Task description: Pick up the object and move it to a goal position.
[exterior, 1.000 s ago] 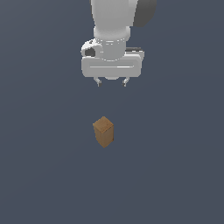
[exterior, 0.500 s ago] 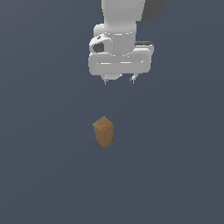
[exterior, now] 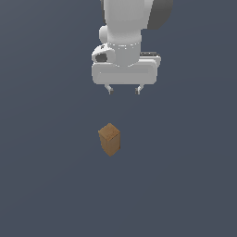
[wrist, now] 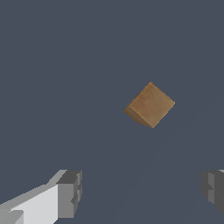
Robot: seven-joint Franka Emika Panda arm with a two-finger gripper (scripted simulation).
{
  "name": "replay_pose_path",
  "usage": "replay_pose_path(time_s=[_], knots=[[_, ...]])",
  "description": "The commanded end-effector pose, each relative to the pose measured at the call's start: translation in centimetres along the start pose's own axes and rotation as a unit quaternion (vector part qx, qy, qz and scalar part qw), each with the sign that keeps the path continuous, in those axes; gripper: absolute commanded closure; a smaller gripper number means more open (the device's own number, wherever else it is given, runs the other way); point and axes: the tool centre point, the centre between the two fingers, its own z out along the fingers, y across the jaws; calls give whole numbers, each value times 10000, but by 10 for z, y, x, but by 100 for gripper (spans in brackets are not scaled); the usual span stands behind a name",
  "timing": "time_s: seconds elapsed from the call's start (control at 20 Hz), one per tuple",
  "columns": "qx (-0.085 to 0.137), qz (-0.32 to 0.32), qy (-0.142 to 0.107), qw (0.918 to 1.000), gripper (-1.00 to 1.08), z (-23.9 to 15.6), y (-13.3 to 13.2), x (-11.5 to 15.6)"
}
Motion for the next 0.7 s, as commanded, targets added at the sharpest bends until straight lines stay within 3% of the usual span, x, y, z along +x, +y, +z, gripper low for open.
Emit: replay_pose_path(time_s=[0.0,0.3,0.65], knots=[[-5,221,-17,9998,-92,8,3,5],[-32,958,-65,9954,-92,33,14,21],[-103,1984,-120,9800,-92,72,31,40]])
